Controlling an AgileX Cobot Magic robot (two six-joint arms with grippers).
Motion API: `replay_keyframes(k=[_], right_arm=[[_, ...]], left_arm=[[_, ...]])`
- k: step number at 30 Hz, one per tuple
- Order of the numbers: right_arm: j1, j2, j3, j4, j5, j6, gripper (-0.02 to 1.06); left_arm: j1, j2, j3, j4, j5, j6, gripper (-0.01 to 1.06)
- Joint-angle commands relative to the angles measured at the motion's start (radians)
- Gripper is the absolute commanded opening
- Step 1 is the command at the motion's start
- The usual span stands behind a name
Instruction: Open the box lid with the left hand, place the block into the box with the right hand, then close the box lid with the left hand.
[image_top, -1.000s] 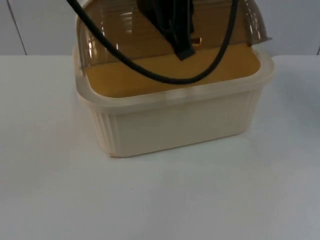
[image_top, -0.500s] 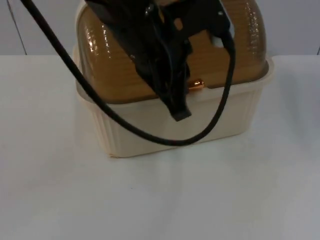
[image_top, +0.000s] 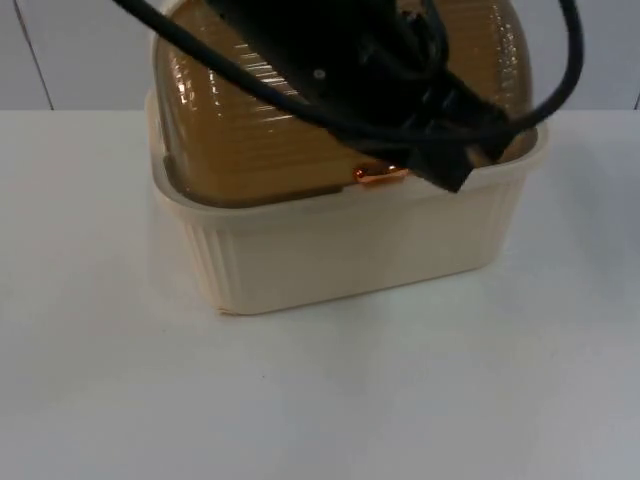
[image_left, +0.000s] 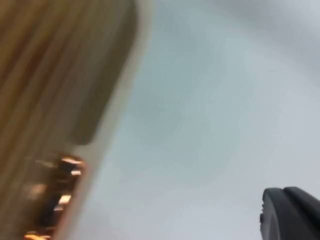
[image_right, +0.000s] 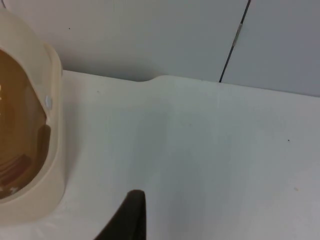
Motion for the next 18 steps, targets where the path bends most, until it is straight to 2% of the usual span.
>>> replay_keyframes(k=[1,7,11,13,14,15,18], right_arm=[[-0.004,-0.01,-0.004,0.003,0.003,0.004,1.05],[-0.004,-0.01,-0.004,0.001,-0.001,0.004,1.05],[-0.004,-0.01,-0.004,0.001,-0.001,0.004,1.05],[-0.004,-0.01,-0.004,0.003,-0.001,0.004,1.05],[-0.004,-0.01,-0.004,0.003,0.002,0.004,1.05],[-0.004,-0.01,-0.004,0.003,0.002,0.004,1.05],[-0.004,-0.01,-0.004,0.003,0.002,0.004,1.05]], left_arm=[[-0.003,-0.036,0.004,-0.068,0.016,-0.009,0.0],[0.004,-0.155,0.004,-0.069,-0.021,0.039,0.0],[0.036,-0.219,0.004,-0.067,-0.076,0.0,0.0],[0.075,-0.257,0.004,-0.027,-0.131,-0.006,0.0],[0.122,-0.29,0.004,0.01,-0.175,-0.006,0.0],[0.122,-0.29,0.004,0.01,-0.175,-0.006,0.0],[0.241,-0.355,0.004,0.022,-0.253,-0.006,0.0]])
